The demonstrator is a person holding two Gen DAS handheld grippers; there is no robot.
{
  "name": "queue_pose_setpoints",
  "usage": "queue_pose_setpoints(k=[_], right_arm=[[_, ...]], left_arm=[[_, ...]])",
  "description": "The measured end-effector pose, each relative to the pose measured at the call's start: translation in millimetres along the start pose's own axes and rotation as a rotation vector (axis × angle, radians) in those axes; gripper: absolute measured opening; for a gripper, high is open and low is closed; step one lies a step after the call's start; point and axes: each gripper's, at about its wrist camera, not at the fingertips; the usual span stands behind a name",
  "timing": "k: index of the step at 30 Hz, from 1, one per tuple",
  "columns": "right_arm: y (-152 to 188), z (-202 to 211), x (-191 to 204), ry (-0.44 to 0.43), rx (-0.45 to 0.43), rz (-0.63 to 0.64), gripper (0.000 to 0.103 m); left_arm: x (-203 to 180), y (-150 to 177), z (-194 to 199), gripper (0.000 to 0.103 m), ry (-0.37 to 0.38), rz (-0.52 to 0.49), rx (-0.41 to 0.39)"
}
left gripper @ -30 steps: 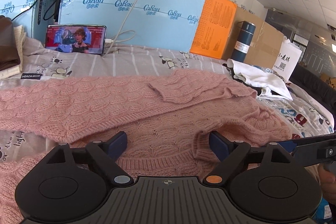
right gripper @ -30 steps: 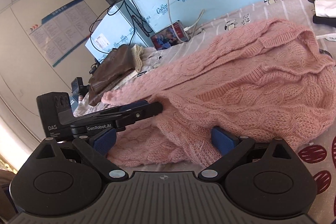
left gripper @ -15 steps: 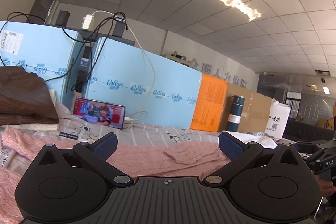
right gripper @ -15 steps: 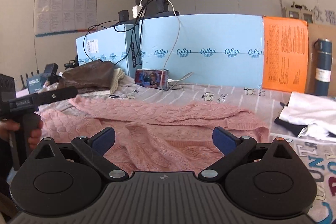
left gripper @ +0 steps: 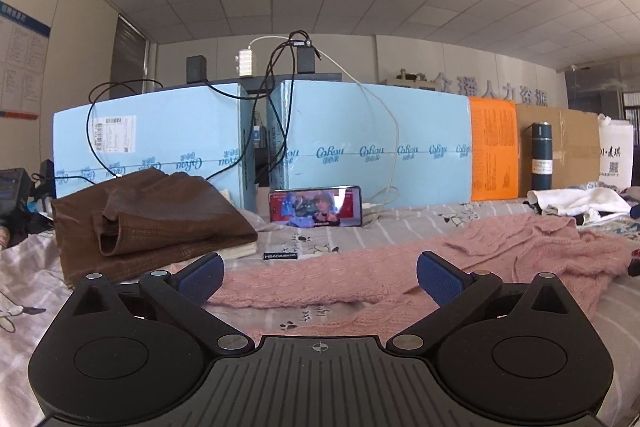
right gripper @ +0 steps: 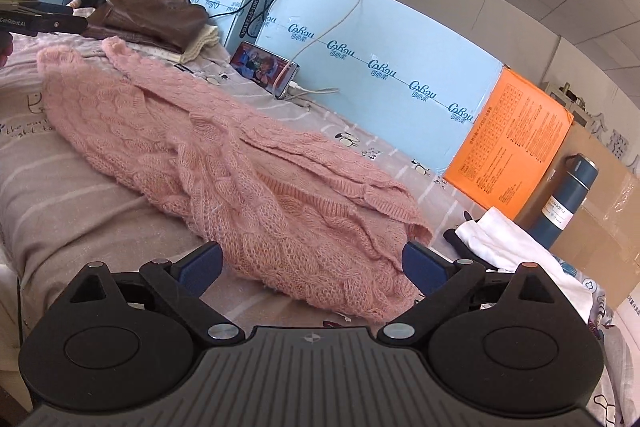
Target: Fold clothes
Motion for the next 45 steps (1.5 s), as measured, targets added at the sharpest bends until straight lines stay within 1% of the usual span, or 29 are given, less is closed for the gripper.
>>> queue_pose_setpoints(k=[3,6,9,11,12,13,14,15,17,18,19,21,23,26,27,28,29,30,31,32,35,38,40,43,45], right_arm=[[0.8,-5.7,6.1,0.004,0.018,0.061,0.097],[2.1,-12.8,11.8,0.018,0.034,0.132,0.096],[1.5,-17.3,19.4,0.029,0.027,0.216,0.092],[-0.3,-17.8,26.7,0.028,0.01,0.282,0.083],[-1.3,-17.6,31.5,0.025,-0.002,0.323,0.081],[-2.3,-17.2,36.3,0.019,-0.016,0.361,0.076],[-3.2,-16.5,41.0,0.01,-0.03,0.397,0.07],[-4.2,-16.0,45.1,-0.003,-0.042,0.426,0.067],[-6.2,-15.3,52.1,-0.045,-0.06,0.469,0.054],[-7.1,-15.8,54.5,-0.074,-0.062,0.48,0.05],[-7.3,-17.3,55.9,-0.101,-0.055,0.488,0.043],[-6.2,-22.0,54.9,-0.143,-0.038,0.485,0.036],[-7.3,-24.4,47.6,-0.159,-0.029,0.451,0.036],[-10.5,-30.4,32.0,-0.173,0.003,0.374,0.036],[-11.9,-32.9,26.0,-0.189,0.01,0.34,0.035],[-14.5,-35.5,19.8,-0.218,0.017,0.3,0.034],[-18.0,-38.3,13.6,-0.256,0.026,0.255,0.026],[-21.5,-41.1,7.4,-0.295,0.035,0.21,0.02],[-24.8,-43.5,1.7,-0.325,0.039,0.173,0.015],[-29.1,-44.9,-5.0,-0.344,0.03,0.135,0.013],[-46.9,-46.6,-30.7,-0.372,-0.04,0.013,0.012],[-66.9,-54.9,-59.0,-0.396,-0.104,-0.084,0.012],[-79.0,-69.9,-77.1,-0.421,-0.114,-0.149,0.012],[-89.9,-104.2,-100.4,-0.461,-0.075,-0.243,0.012],[-90.6,-126.2,-111.4,-0.474,-0.046,-0.309,0.012]], left_arm=[[-1.7,5.1,5.2,0.103,0.028,-0.174,0.039],[-8.2,10.5,11.6,0.103,0.071,-0.361,0.096],[-14.7,13.5,13.2,0.103,0.104,-0.499,0.147],[-19.2,15.0,11.5,0.103,0.119,-0.58,0.183],[-20.8,14.6,10.4,0.103,0.128,-0.602,0.189],[-22.5,14.3,9.3,0.103,0.137,-0.625,0.195],[-24.1,13.8,7.1,0.103,0.143,-0.64,0.198],[-25.8,13.7,3.8,0.103,0.147,-0.646,0.195],[-29.8,14.3,-3.5,0.103,0.158,-0.652,0.178],[-31.3,14.2,-8.0,0.103,0.166,-0.647,0.169],[-31.8,13.9,-11.8,0.103,0.175,-0.638,0.162],[-30.0,13.2,-17.6,0.103,0.194,-0.619,0.156],[-23.0,12.2,-22.4,0.103,0.212,-0.59,0.163],[-6.0,12.8,-28.9,0.103,0.203,-0.508,0.189],[0.1,13.4,-31.2,0.103,0.198,-0.474,0.196],[6.2,13.6,-32.5,0.1,0.207,-0.436,0.196],[13.2,13.4,-33.4,0.077,0.228,-0.391,0.19],[19.9,12.2,-34.5,0.033,0.258,-0.344,0.184],[25.4,10.1,-34.8,0.019,0.279,-0.305,0.167],[29.6,8.3,-34.4,0.013,0.283,-0.273,0.142],[43.7,-1.8,-40.6,0.013,0.29,-0.162,0.092],[54.1,-15.8,-61.6,0.013,0.28,-0.08,0.098],[62.5,-25.1,-81.1,0.014,0.283,-0.03,0.126],[76.0,-30.1,-110.7,0.015,0.308,0.044,0.2],[84.7,-28.7,-128.7,0.019,0.32,0.098,0.255]])
Point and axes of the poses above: each gripper's, at about its wrist camera, not at the fingertips, and z roughly against the way its jaws point, x to its left, y to its underside, and after that the axes turned 6 degrees about -y, right-handed
